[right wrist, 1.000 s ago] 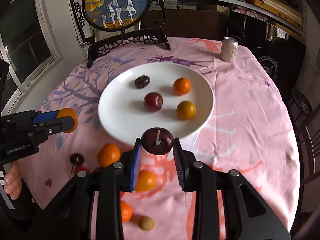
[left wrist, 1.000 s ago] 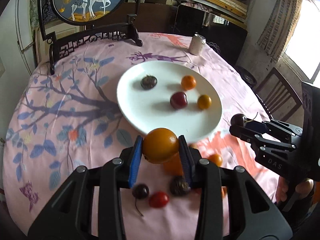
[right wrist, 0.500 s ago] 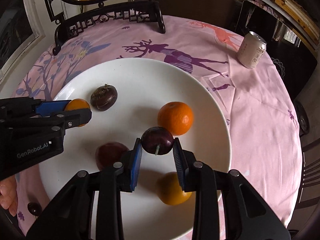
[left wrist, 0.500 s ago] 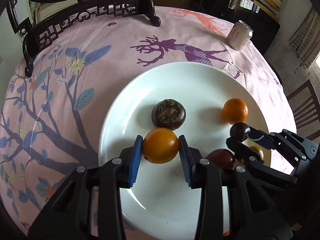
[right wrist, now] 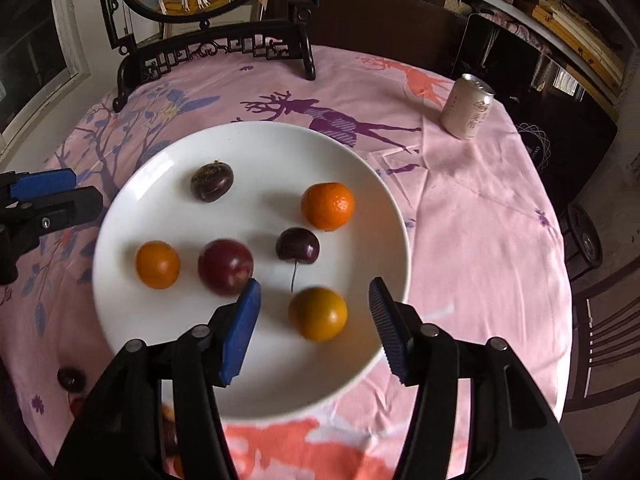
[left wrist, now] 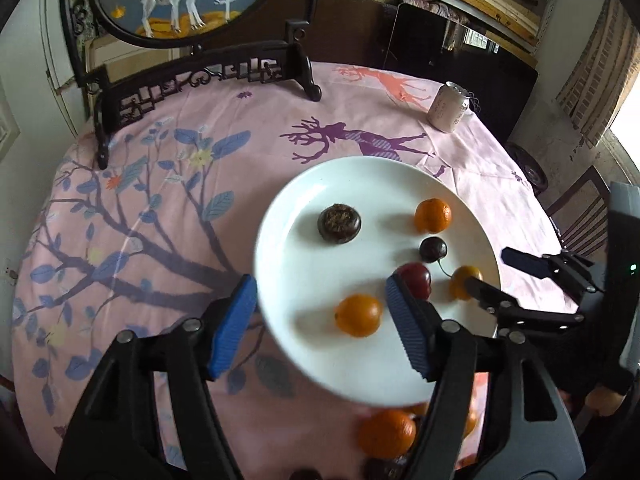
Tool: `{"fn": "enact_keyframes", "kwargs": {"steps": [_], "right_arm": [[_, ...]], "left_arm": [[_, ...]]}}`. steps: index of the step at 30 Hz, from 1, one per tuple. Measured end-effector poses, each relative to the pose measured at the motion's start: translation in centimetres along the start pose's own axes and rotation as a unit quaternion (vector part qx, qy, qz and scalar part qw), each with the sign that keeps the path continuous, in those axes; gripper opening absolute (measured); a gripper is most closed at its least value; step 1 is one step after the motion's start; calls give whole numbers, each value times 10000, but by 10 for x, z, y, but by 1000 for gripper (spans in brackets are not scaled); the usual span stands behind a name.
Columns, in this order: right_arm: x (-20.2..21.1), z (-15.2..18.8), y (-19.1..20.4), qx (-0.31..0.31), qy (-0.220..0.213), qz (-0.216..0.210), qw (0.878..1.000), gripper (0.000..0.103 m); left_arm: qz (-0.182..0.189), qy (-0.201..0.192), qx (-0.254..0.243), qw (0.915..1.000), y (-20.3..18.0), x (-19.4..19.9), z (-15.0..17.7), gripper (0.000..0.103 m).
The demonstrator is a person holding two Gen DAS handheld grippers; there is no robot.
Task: Organize fruits
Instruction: 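Carry both fruits onto the plate and open both tools, then grasp the small round yellow fruit with the right tool while the left tool grasps a red tomato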
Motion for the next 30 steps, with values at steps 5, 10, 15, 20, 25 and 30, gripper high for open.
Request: {"fn": "enact_keyframes", "kwargs": {"steps": [5,10,15,20,25,30], "right_arm": [[61,81,15,-325,-411,-324,9981,57],[80,135,28,-815,-507,-525,9940,57],[86,148,34,-771,-433,-421,9952,57],[86,168,46,-592,-298,-371,9971,57],[71,186,55,-535,-55,-435,9976,57],[55,188,61,-433,20,-499,9978,34]], "left_arm": [[-222,-394,18,9990,14,43,79,73],[-116,-274,238,9993,24,51,147,73],[-85,-20,105,9999,22,50,175,73],[-66,70,-30,9999,13,53,190,73],[-5,62,-142,9999,5,56,192,74],[129,138,-190,9996,-1,55,196,74]]}}
Point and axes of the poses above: each gripper's, at about its wrist camera, not at the fingertips, and x roughly against the way its jaws point, y to its left, z to its underside, the point moved 1 cm from there along -x, roughly the way its jaws point, and after that the axes turned 2 degrees about -z, right-handed, at the moved point
